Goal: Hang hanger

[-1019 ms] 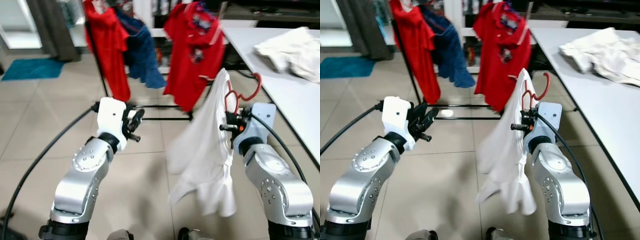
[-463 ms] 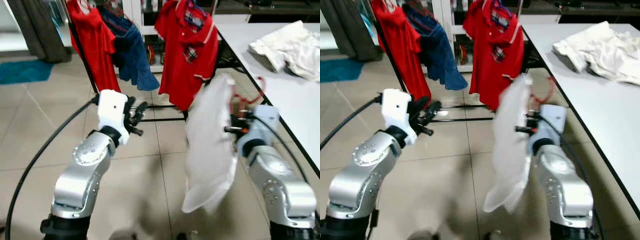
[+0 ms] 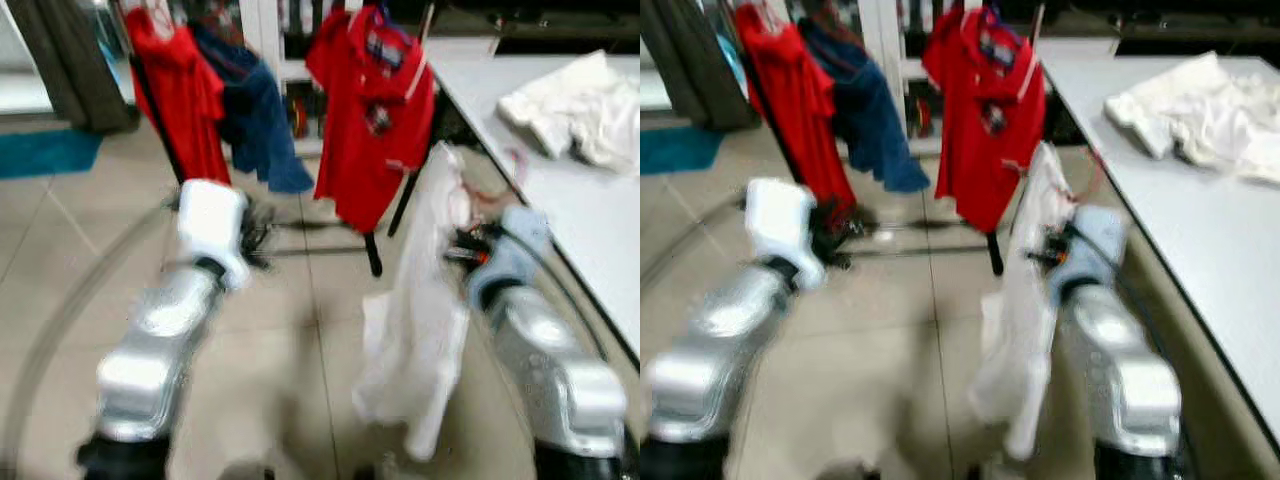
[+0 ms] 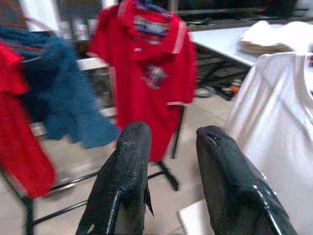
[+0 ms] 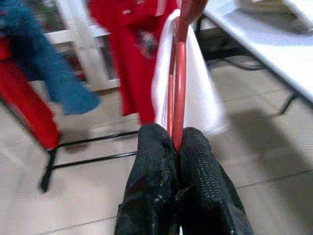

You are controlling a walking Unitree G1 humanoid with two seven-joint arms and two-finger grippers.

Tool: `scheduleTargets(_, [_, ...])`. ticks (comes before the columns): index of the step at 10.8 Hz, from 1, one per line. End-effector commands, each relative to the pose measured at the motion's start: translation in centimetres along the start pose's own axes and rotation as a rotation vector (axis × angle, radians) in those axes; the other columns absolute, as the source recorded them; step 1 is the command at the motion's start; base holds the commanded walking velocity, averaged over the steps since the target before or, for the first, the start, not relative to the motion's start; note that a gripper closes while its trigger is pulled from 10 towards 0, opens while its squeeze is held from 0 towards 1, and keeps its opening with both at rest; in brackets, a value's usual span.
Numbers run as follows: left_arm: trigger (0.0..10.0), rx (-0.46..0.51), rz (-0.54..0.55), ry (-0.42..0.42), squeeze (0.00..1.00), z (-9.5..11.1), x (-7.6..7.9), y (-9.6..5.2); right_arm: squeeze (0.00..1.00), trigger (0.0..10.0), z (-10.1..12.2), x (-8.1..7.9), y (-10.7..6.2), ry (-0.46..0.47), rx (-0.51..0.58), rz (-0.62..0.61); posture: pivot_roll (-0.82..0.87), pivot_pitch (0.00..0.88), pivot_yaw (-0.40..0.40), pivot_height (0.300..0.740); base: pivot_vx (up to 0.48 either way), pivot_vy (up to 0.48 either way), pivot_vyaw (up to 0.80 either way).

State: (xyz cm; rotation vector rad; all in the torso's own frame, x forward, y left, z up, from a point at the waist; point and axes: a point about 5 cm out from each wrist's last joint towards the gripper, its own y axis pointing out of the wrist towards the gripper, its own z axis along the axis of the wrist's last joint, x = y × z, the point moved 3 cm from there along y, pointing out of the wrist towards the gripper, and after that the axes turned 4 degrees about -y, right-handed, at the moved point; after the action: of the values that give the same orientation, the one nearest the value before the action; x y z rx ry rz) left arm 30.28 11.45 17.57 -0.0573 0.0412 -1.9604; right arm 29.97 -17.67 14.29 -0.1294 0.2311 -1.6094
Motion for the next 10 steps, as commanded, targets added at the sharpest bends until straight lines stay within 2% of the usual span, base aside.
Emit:
scheduleTargets(1, [10.0,0.004,0.028,0.017,0.00,0.38,-0.80,-0.26,0.00,10.0,1.14,-0.59,-0.19,0.001,0.058,0.021,0.09,0.109,-0.030,0.740,0.349,0.000,0.00])
scheduleTargets(4, [10.0,0.000,0.022,0.020,0.00,0.34,-0.77,-0.31,0.00,10.0,0.80,-0.90,-0.28,0.007,0.046,0.050,0.09,0.111,-0.032,0.740,0.347,0.000,0.00])
scheduleTargets(10, [10.0,-0.011,0.007,0.031,0.00,0.14,-0.47,-0.40,0.00,10.0,0.33,-0.61,-0.26,-0.011,0.022,0.031,0.09,0.115,-0.037,0.740,0.345,0.000,0.00])
